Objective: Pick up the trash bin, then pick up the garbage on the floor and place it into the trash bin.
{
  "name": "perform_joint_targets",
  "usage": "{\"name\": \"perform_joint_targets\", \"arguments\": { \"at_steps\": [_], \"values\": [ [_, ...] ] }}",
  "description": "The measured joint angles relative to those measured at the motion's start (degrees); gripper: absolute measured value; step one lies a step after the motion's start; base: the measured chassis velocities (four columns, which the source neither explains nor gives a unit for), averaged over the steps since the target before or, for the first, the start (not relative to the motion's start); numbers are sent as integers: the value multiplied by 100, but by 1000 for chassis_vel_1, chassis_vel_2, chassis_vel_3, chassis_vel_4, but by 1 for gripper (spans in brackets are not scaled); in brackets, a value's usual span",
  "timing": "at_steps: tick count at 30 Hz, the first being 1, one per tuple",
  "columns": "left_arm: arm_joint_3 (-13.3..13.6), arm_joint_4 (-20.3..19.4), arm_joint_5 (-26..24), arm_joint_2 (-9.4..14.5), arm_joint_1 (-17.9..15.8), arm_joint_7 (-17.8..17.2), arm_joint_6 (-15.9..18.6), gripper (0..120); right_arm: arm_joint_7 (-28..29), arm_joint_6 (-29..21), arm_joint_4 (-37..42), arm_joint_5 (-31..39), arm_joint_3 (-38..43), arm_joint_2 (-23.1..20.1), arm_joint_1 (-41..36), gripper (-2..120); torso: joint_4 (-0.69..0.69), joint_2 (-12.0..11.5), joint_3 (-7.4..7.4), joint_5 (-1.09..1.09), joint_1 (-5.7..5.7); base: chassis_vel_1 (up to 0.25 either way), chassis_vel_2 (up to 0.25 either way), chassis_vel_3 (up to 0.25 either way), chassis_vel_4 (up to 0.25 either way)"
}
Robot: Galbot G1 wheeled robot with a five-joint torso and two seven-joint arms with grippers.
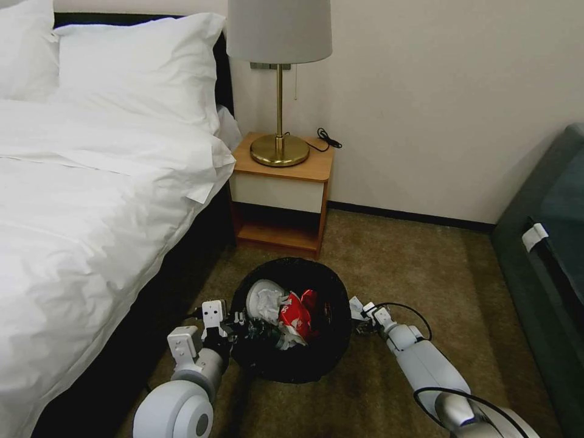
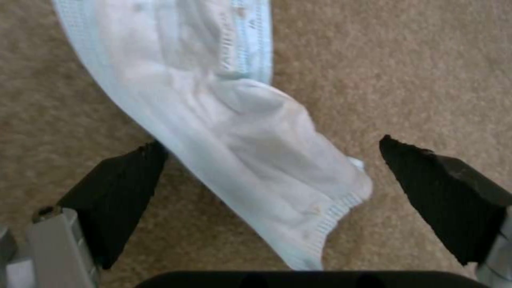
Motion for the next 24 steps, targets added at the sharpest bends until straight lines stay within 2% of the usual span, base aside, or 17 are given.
{"name": "perform_joint_targets", "arguments": {
  "at_steps": [17,20,21,22,24],
  "values": [
    [-3,-55,19,7,41,17,-22,0,95,-46,-231,-33,23,58,175,100,1,0,0,0,0,0,0,0,0],
    [-4,-55,22,3,37,19,-29,0,56,21,-252,-26,26,72,175,96,1,0,0,0,0,0,0,0,0],
    [-4,-55,25,1,36,21,-31,0,13,63,-263,-23,30,73,169,89,1,0,0,0,0,0,0,0,0],
    [-4,-55,25,1,36,21,-31,0,13,63,-263,-23,30,73,169,89,1,0,0,0,0,0,0,0,0],
    [-2,-55,30,-2,35,24,-39,0,-24,108,-268,-8,39,70,152,79,1,0,0,0,0,0,0,0,0]
  ]
}}
